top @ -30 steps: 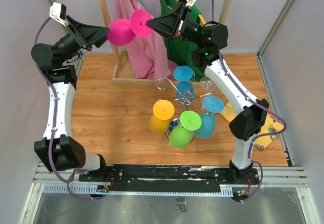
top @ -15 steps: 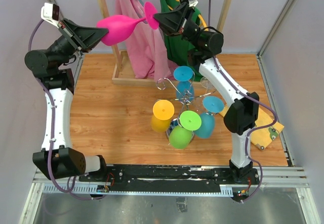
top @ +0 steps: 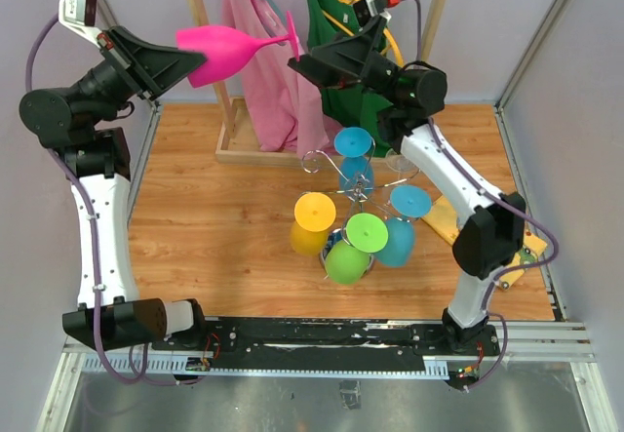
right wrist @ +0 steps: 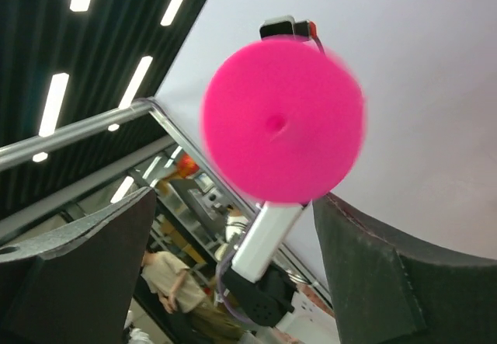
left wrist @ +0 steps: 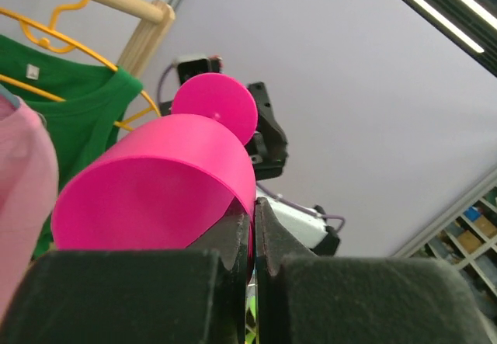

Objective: Take the wine glass off the wine glass rack
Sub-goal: Place the wine glass at the center of the board.

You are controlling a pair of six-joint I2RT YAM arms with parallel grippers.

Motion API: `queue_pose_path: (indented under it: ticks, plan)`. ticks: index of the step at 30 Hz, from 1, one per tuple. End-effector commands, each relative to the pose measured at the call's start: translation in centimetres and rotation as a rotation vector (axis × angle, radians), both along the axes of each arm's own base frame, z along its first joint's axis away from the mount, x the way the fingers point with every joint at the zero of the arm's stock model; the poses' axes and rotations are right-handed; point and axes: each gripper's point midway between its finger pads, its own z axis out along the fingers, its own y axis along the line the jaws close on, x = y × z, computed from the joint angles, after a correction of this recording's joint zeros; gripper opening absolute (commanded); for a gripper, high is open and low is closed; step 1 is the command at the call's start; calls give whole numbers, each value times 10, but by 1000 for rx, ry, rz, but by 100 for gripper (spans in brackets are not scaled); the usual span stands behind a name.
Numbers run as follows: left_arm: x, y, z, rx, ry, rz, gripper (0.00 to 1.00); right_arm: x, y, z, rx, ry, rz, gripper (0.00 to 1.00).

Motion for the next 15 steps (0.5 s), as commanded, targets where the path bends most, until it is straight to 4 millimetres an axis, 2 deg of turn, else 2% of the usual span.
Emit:
queue_pose_path:
  ticks: [1, 4, 10, 15]
  plan:
    - [5, 12, -11, 114, -28, 72, 0, -22, -36, 12, -43, -152, -161, 89]
    - [8, 22, -28, 201, -25, 131, 0, -24, -45, 2, -158, -177, -254, 100]
    - [20, 47, -81, 467, 30, 378, 0, -39, -63, -3, -411, -300, -428, 99]
    - [31, 84, -144, 630, 231, 581, 0, -38, -82, -19, -554, -270, -515, 99]
